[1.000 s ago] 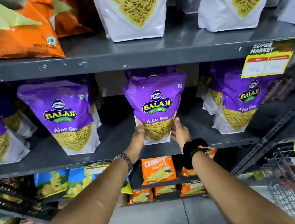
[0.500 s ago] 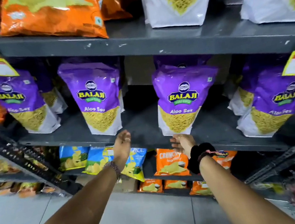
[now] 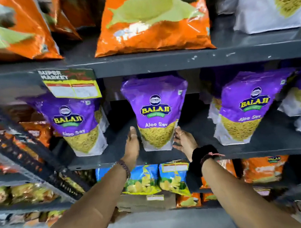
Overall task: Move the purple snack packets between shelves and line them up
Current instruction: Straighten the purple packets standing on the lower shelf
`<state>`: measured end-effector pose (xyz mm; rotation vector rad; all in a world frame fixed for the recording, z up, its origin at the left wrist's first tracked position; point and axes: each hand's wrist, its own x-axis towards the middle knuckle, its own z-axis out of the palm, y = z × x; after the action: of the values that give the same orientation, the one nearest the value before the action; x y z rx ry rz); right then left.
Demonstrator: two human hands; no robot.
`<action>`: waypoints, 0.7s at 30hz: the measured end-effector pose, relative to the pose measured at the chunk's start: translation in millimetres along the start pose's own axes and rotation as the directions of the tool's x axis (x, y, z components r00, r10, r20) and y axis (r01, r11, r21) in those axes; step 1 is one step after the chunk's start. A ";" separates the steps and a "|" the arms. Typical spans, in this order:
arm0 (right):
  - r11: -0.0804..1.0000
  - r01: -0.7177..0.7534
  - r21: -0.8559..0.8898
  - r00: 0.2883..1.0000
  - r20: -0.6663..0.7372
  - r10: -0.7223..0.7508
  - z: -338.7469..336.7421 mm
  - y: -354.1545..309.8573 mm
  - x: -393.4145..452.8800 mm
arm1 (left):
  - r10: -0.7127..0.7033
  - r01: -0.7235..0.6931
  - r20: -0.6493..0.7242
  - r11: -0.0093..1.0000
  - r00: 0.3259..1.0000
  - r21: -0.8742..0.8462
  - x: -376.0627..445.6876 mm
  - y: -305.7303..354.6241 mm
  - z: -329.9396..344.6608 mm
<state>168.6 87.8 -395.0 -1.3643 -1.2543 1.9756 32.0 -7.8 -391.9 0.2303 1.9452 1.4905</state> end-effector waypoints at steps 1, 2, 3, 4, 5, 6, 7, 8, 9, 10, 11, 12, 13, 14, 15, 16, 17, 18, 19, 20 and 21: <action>1.000 0.017 0.001 0.999 -0.034 -0.017 13.5 4.7 -1.3 | -0.043 0.044 0.057 0.999 0.997 -0.016 2.1 -0.7 -7.4; 0.999 0.036 0.006 0.996 -0.078 -0.035 24.7 8.5 -0.2 | -0.072 0.074 0.101 0.997 0.992 -0.009 15.3 -10.3 -14.9; 0.999 0.040 0.013 0.994 -0.104 -0.039 34.1 9.1 -0.2 | -0.071 0.073 0.132 0.997 0.989 -0.011 30.5 -20.4 -19.8; 0.999 0.039 0.022 0.992 -0.122 -0.036 41.9 5.9 -3.4 | -0.067 0.067 0.161 0.998 0.985 0.003 37.5 -23.7 -22.4; 0.998 0.049 0.033 0.991 -0.127 -0.044 50.7 1.1 -5.6 | -0.044 0.043 0.197 0.999 0.979 0.006 35.9 -16.2 -26.8; 0.997 0.064 0.052 0.991 -0.125 -0.058 58.6 -4.4 -5.5 | -0.005 0.008 0.229 1.000 0.974 -0.013 31.0 -3.1 -33.7; 0.995 0.082 0.060 0.989 -0.127 -0.073 65.1 -9.3 -3.3 | 0.023 -0.010 0.243 0.999 0.970 -0.053 28.1 10.9 -39.9; 0.993 0.094 0.066 0.987 -0.140 -0.084 71.8 -13.7 -1.3 | 0.055 -0.035 0.256 0.996 0.965 -0.083 26.2 21.2 -45.0; 0.993 0.095 0.069 0.984 -0.155 -0.083 77.1 -17.2 -0.9 | 0.063 -0.041 0.268 0.995 0.961 -0.086 30.3 22.8 -48.9; 0.994 0.090 0.067 0.982 -0.170 -0.078 83.0 -18.0 -0.2 | 0.081 -0.060 0.282 0.995 0.956 -0.084 34.7 22.2 -54.4; 0.994 0.084 0.068 0.981 -0.182 -0.071 88.0 -17.7 -0.5 | 0.089 -0.063 0.290 0.993 0.953 -0.097 38.1 21.5 -60.0; 0.994 0.079 0.071 0.979 -0.193 -0.064 91.8 -17.4 -1.5 | 0.085 -0.063 0.301 0.995 0.950 -0.083 44.0 17.8 -63.8; 0.994 0.076 0.072 0.977 -0.204 -0.060 93.8 -17.5 -2.7 | 0.084 -0.061 0.323 0.995 0.943 -0.080 47.5 15.7 -66.1; 0.994 0.081 0.073 0.975 -0.213 -0.064 94.7 -18.5 -4.1 | 0.086 -0.064 0.350 0.995 0.933 -0.074 50.0 15.2 -66.3; 0.994 0.088 0.071 0.974 -0.217 -0.070 95.7 -20.8 -5.5 | 0.094 -0.070 0.378 0.994 0.921 -0.079 48.9 18.9 -67.0; 0.993 0.094 0.070 0.972 -0.221 -0.077 96.5 -23.5 -6.4 | 0.100 -0.074 0.395 0.994 0.913 -0.080 48.7 22.3 -67.1; 0.993 0.097 0.068 0.972 -0.221 -0.080 97.2 -26.3 -6.4 | 0.099 -0.069 0.403 0.994 0.910 -0.088 46.9 26.3 -67.3; 0.993 0.102 0.064 0.971 -0.221 -0.086 97.7 -28.3 -5.5 | 0.107 -0.067 0.413 0.992 0.904 -0.112 46.4 27.5 -66.7; 0.993 0.103 0.060 0.972 -0.216 -0.088 98.1 -29.9 -5.2 | 0.101 -0.055 0.421 0.991 0.901 -0.120 45.7 28.4 -67.1; 0.993 0.105 0.052 0.974 -0.208 -0.092 99.4 -31.2 -5.1 | 0.104 -0.052 0.425 0.990 0.899 -0.131 45.8 28.3 -68.1; 0.993 0.105 0.047 0.976 -0.196 -0.094 101.4 -31.9 -4.9 | 0.096 -0.044 0.418 0.990 0.903 -0.133 46.2 29.5 -70.4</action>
<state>75.5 56.1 -354.3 -1.3997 -1.1448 1.7512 -52.7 -30.0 -374.6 0.5298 1.5079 1.4536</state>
